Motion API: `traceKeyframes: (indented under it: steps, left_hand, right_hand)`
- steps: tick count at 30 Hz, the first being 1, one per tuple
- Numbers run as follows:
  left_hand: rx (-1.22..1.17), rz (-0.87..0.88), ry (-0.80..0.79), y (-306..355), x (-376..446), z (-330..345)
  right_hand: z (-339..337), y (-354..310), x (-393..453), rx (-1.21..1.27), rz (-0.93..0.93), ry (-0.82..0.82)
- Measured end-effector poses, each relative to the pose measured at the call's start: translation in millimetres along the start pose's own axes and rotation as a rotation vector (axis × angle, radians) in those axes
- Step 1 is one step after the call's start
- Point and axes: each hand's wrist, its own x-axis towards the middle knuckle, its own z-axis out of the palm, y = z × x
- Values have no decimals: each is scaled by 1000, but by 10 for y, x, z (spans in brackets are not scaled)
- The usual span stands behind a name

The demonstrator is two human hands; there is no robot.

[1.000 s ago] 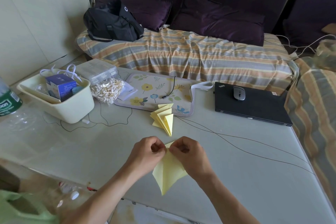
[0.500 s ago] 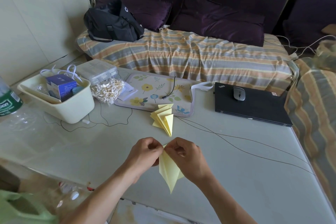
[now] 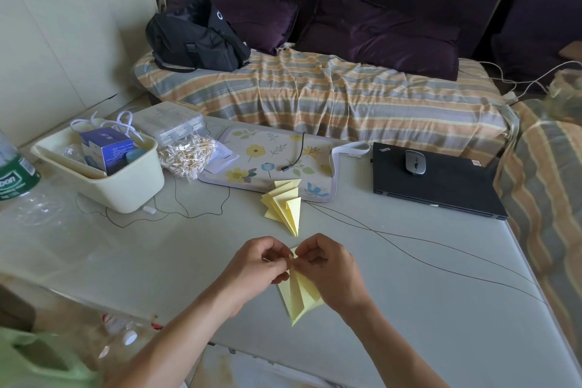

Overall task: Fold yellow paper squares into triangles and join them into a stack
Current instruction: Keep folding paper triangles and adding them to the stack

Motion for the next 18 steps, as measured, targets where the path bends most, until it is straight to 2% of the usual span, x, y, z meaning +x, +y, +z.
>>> traceKeyframes:
  steps: [5,9,18]
  left_hand:
    - [58,33,-7,-3,16,-25]
    - [109,52,64,-16,30,-34]
    - [-41,28,244,-39,94,-69]
  right_hand:
    - [-34,-23,-13,28,-7,-13]
    - [-34,-70,-21,35,13,-44]
    - [-39,-61,-36,-79,125,-98]
